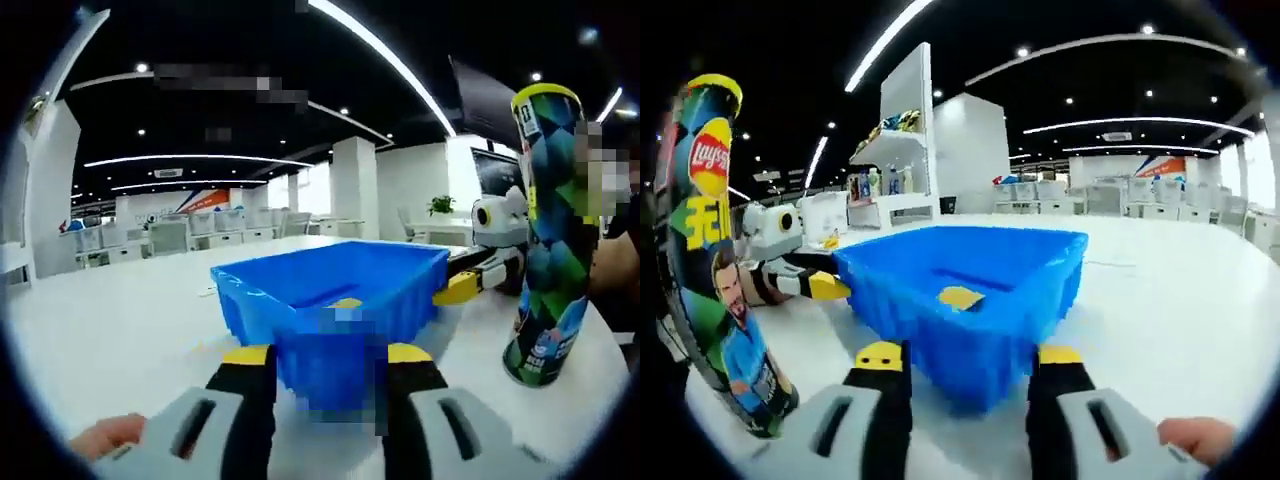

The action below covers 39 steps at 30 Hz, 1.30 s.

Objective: Open the lid of the chip container on the table, take out the chips, place them into the box in front of the container, and close the lid

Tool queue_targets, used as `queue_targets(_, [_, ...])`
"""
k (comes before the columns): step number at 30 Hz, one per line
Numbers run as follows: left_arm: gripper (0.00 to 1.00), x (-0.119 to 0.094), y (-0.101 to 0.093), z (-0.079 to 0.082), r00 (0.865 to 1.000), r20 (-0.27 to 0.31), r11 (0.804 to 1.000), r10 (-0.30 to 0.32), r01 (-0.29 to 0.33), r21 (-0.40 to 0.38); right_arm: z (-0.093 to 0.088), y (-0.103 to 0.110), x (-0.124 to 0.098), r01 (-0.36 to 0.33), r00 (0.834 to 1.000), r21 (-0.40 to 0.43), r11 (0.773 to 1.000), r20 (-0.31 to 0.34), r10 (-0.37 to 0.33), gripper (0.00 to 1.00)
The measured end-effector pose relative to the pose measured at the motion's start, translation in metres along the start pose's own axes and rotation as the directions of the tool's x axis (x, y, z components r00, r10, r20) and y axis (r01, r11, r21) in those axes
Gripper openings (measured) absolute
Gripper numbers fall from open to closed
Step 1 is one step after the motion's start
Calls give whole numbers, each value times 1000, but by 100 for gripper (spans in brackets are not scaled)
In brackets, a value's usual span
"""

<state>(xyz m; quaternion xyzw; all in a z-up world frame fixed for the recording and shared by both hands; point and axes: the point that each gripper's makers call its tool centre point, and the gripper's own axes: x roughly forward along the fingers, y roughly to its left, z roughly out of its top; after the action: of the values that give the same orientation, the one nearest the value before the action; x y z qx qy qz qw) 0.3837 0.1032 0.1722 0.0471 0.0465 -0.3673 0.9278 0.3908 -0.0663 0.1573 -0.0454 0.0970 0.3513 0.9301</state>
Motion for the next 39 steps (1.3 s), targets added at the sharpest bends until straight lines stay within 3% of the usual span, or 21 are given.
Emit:
queue_targets(7, [39, 0, -6, 2, 1000, 4, 1000, 0, 0, 29, -2, -3, 1, 12, 1000, 14, 1000, -7, -12, 30])
queue_targets(8, [39, 0, -7, 4, 1000, 13, 999, 1, -2, 52, -2, 1, -1, 17, 1000, 9, 1000, -7, -17, 29])
queue_targets(9, [38, -1, -7, 6, 1000, 22, 998, 6, -8, 60, -2, 3, -5, 23, 1000, -5, 1000, -15, -23, 21])
queue_targets(10, [38, 0, -7, 11, 999, 44, 997, 15, -18, 69, 2, 2, -5, 36, 999, -10, 999, 3, -36, 21])
queue_targets(14, [38, 0, -9, 13, 999, 47, 996, 15, -19, 90, 2, 0, -2, 40, 999, -3, 999, 0, -40, 21])
queue_targets(20, [38, 0, -8, 25, 997, 77, 995, 10, -18, 96, 17, 18, -16, 62, 997, -43, 997, 46, -60, 20])
queue_targets(21, [38, 2, -7, 30, 996, 84, 994, 7, -16, 105, 12, 5, -7, 54, 998, 7, 999, 15, -54, 20])
queue_targets(30, [39, 28, 10, 53, 996, 92, 988, -1, -14, 154, 45, -25, 11, 101, 994, -84, 991, 54, -97, 21])
queue_targets(35, [39, 51, 29, 43, 998, 60, 990, -4, -5, 143, 46, -39, 25, 114, 993, -96, 989, 43, -110, 21])
queue_targets(39, [39, 58, 33, 25, 1000, 25, 993, -8, 5, 119, 30, -45, 36, 118, 993, -90, 989, 21, -116, 21])
